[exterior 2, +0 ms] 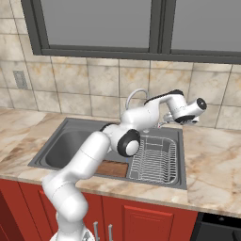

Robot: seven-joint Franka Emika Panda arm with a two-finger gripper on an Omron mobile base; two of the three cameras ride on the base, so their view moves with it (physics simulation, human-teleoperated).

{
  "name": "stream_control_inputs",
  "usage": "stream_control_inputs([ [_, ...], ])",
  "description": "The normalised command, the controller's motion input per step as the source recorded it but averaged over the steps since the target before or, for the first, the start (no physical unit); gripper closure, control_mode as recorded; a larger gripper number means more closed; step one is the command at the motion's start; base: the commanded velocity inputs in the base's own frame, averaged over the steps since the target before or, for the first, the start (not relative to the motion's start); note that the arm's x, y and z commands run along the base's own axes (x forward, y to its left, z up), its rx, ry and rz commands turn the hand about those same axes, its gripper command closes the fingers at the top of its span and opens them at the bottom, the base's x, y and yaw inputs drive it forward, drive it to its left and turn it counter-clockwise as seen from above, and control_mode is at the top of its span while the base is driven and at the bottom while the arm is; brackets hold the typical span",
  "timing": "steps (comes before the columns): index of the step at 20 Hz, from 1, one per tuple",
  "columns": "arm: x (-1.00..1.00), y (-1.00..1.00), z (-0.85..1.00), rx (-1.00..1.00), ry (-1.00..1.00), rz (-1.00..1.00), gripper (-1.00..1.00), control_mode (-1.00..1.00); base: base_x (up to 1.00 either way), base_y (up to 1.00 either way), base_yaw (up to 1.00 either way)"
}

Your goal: Turn on the sink faucet with hot water and rinse the cutting board for ten seconds, then turn off the faucet. Push the cutting board to reach the water if necessary.

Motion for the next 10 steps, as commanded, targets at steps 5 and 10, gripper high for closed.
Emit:
stream_control_inputs([
  [5,0.00,-0.03,-0.02,0.00,0.00,0.00,-1.00,-1.00,0.00,0.00,0.00],
  [10,0.01,0.00,-0.11,0.00,0.00,0.00,-1.00,-1.00,0.00,0.00,0.00],
])
